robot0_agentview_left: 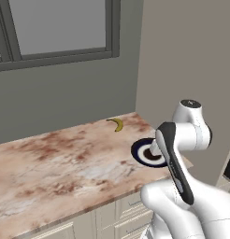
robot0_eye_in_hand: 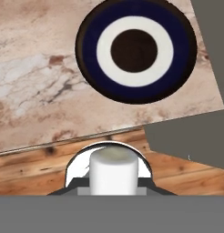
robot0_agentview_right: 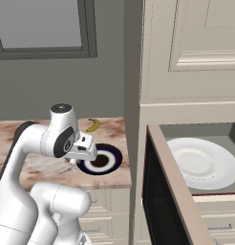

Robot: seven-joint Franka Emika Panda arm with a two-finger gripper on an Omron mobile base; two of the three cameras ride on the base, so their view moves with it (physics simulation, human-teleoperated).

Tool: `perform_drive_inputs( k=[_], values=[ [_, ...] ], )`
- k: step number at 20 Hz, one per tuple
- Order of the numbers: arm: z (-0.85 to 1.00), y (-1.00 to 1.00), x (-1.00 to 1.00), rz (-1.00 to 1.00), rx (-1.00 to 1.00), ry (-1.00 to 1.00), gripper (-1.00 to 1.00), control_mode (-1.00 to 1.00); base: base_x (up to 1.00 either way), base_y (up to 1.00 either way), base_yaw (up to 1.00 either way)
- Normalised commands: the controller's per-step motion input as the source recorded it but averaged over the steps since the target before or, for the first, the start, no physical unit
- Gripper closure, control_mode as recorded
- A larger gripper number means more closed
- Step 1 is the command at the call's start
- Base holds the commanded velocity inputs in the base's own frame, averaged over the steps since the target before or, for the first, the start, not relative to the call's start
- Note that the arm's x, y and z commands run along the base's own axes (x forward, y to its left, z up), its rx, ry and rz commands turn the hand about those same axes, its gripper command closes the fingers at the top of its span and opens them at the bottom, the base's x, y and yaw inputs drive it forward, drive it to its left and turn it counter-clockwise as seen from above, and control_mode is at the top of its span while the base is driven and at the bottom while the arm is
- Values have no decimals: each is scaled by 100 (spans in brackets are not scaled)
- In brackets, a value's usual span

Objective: Pick the marshmallow from the counter and place it in the microwave.

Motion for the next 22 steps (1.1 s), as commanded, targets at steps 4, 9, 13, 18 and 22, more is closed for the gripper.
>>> perform_drive_inputs(
  k=[4,9,13,18,22],
  values=[
    [0,0,-11,0,0,0,100,-100,0,0,0],
    [0,0,0,0,0,0,100,100,-100,27,-12],
    [0,0,0,0,0,0,100,100,-100,65,-54],
    [0,0,0,0,0,0,100,100,-100,45,-72],
    [0,0,0,0,0,0,100,100,-86,37,-80]
  ],
)
